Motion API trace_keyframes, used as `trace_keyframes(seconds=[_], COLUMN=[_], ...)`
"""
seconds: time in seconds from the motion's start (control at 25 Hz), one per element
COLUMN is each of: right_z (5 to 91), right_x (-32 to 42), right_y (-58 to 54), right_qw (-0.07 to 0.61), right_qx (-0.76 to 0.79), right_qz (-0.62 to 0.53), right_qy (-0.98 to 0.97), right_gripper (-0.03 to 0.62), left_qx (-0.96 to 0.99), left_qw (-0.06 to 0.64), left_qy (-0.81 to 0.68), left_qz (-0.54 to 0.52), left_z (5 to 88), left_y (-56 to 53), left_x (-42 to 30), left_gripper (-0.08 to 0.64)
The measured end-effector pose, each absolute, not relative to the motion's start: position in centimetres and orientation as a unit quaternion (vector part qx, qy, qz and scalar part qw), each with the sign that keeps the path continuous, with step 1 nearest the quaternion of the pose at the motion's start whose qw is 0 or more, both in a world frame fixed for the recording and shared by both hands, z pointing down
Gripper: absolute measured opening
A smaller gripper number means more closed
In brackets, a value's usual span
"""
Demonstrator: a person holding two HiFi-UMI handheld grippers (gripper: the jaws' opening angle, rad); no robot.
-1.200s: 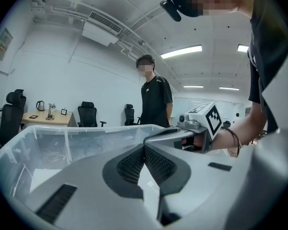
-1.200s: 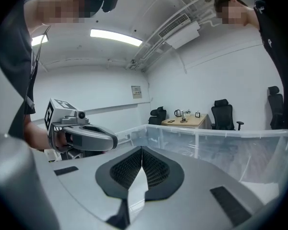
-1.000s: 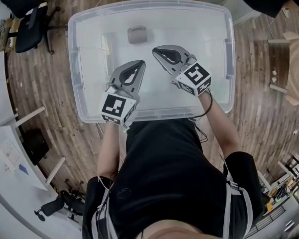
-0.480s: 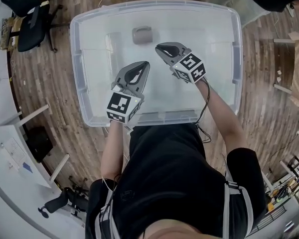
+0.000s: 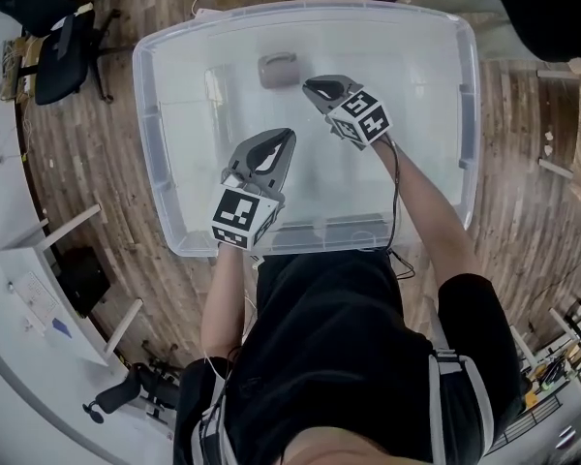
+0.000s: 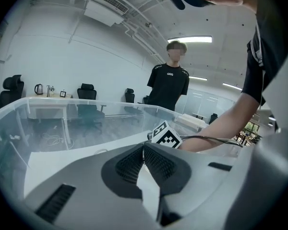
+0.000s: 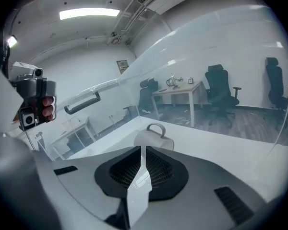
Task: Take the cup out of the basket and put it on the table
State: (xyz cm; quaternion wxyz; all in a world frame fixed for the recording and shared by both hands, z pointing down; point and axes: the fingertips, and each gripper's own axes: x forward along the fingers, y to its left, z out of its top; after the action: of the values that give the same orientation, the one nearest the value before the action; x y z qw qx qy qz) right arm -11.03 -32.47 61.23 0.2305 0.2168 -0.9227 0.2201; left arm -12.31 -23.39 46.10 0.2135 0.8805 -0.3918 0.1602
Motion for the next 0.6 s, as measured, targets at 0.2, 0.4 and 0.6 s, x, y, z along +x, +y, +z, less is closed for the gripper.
trace_keyframes(seconds=[0.2,0.4,0.6], right_z=[63.8,65.5,66.8], right_x=[-11.2,-11.6,-12.4], right_y=[-33.2,-34.3,-34.9], right_qw=[0.230,0.208,0.215], right_qx=[0.224,0.238,0.228], right_qz=[0.250,0.288,0.301], right_qy=[-0.913,-0.904,-0.901], right_gripper=[0.109,0.109,0.110], left_qx=[0.877,0.876,0.873], left_qw=[0.219,0.225,0.227], left_qy=[-0.395,-0.393,-0.397], left_qz=[0.163,0.167,0.168], left_z=[46.3,46.8,46.8], left_y=[-23.6,-23.1,-23.0], left_x=[-12.5,-12.6,-12.8], left_gripper=[0.018,0.018,0.018])
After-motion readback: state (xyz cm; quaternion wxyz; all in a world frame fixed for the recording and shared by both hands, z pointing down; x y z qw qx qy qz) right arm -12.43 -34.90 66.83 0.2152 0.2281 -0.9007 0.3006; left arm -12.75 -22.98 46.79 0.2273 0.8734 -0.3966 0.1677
